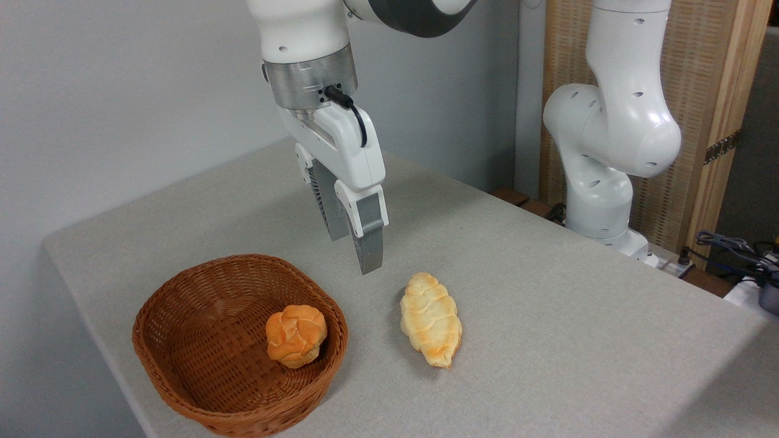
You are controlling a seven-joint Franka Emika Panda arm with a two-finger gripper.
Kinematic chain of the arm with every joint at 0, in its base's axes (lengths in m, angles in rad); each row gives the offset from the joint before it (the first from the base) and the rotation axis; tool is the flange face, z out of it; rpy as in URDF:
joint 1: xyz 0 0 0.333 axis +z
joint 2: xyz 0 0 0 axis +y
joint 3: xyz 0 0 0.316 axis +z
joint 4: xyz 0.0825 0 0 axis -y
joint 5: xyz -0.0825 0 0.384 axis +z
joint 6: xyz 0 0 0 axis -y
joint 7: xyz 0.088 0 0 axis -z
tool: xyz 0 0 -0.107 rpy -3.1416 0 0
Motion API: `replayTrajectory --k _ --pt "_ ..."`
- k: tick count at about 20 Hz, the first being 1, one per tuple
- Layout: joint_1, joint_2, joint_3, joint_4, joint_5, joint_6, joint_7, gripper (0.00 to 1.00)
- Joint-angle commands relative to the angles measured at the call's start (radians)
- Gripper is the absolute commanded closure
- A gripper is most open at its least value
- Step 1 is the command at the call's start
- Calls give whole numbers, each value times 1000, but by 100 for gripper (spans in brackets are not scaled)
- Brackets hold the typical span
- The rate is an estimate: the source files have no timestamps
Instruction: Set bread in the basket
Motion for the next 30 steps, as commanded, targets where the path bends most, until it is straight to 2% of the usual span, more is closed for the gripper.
replayTrajectory --k 1,5,9,15,21,28,30 --pt "-7 -7 9 -14 16 -13 25 0" --pt "-11 -8 8 -28 18 -19 37 0" --pt "-2 -21 12 -35 13 -68 -30 0" --pt "-2 -60 27 -129 13 -47 -150 0" --pt "0 -105 58 -259 7 86 -390 0" --pt "0 -169 64 -402 11 206 -532 0" --pt "0 -182 64 -436 14 232 -544 0"
